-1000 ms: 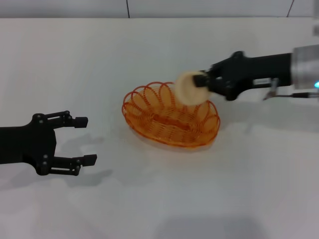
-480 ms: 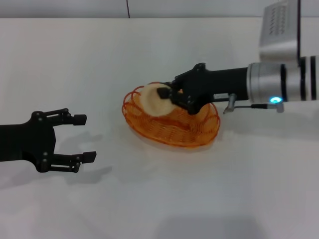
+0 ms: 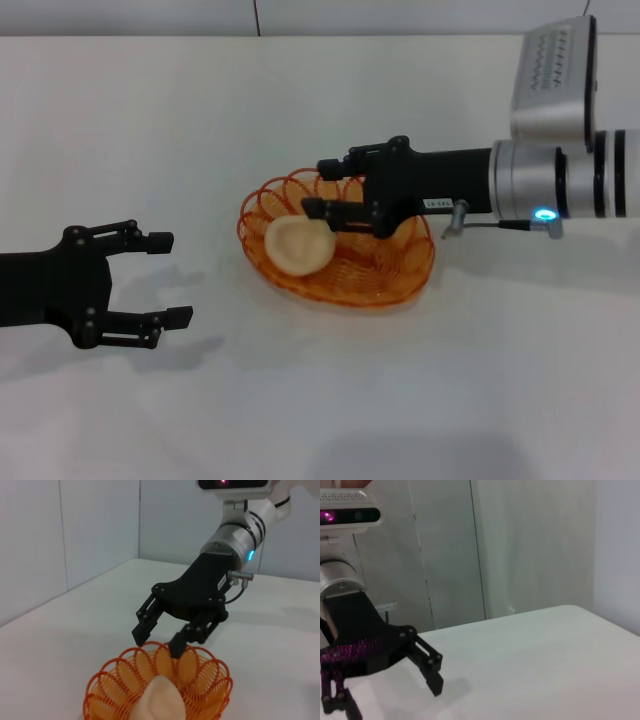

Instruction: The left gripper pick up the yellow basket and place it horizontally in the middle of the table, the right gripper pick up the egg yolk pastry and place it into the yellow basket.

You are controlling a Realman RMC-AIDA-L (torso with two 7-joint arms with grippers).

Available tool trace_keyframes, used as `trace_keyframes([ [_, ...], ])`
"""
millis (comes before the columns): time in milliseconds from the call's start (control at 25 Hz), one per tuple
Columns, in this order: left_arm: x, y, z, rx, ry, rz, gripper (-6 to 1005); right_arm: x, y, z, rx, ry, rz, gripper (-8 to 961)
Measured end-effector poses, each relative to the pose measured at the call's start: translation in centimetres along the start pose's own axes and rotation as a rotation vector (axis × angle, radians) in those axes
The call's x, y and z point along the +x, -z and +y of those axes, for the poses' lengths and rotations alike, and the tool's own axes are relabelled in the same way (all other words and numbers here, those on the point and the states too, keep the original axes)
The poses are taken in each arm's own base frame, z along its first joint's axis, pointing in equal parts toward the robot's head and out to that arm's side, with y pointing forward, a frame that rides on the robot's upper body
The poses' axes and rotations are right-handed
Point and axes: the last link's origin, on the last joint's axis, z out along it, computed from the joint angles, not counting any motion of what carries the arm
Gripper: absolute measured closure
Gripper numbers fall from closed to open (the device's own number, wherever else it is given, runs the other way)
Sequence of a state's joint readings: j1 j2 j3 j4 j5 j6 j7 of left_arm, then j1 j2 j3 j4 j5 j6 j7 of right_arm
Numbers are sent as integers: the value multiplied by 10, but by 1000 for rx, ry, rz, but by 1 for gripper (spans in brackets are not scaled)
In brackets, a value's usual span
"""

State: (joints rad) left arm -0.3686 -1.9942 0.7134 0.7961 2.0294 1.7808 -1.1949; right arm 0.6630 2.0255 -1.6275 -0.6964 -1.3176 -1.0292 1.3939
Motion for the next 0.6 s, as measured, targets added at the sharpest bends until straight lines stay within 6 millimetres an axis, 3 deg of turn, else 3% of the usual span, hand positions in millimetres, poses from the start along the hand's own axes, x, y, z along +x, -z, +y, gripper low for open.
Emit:
trace_keyframes([
  [440,-1,1,0,-1,3,-3,112,27,33,1,-21,25,48,266],
  [560,-2,1,0,-2,5,-4,112,34,47,1,-38,23,63,67],
  [600,-2,1,0,-3,6,-5,112,36,54,1,-42,17,60,67],
])
